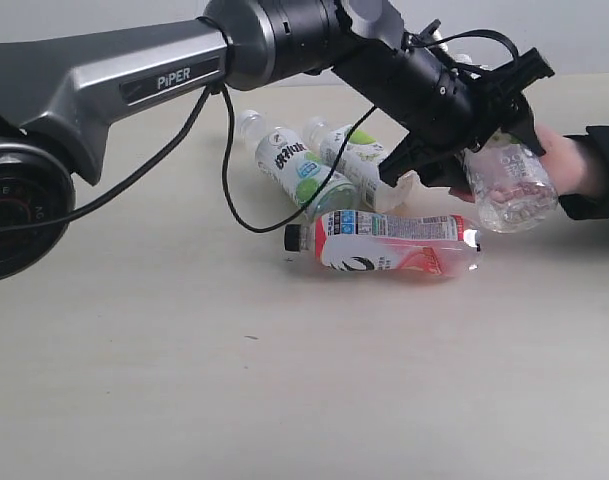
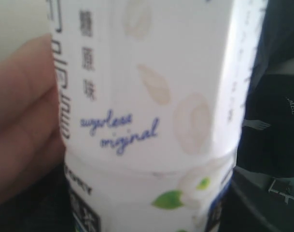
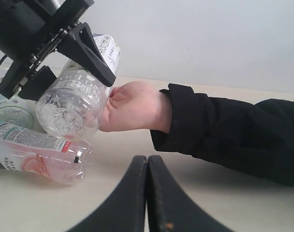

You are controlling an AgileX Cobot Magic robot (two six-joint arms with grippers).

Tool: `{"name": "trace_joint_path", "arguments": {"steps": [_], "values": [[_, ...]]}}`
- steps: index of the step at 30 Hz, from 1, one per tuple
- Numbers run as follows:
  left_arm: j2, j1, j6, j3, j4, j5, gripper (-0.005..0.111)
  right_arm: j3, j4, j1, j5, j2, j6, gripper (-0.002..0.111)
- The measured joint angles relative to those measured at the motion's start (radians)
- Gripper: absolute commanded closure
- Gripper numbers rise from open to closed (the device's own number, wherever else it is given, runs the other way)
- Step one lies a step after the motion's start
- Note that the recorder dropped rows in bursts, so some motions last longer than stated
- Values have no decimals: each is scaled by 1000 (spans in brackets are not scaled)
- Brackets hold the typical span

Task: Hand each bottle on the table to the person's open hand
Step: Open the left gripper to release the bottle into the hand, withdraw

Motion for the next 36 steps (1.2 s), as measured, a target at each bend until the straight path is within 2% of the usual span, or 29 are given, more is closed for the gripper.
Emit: {"name": "trace_joint_path", "arguments": {"steps": [7, 10, 30, 34, 36], "values": [[5, 2, 11, 0, -34, 0, 59, 0, 0, 0, 0, 0, 0, 108], [5, 2, 15, 0, -44, 0, 48, 0, 0, 0, 0, 0, 0, 108], [5, 2, 59, 0, -52, -2, 45, 0, 0, 0, 0, 0, 0, 108], [5, 2, 59, 0, -52, -4, 27, 0, 0, 0, 0, 0, 0, 108], [5, 2, 61, 0, -56, -4, 23, 0, 0, 0, 0, 0, 0, 108]]}}
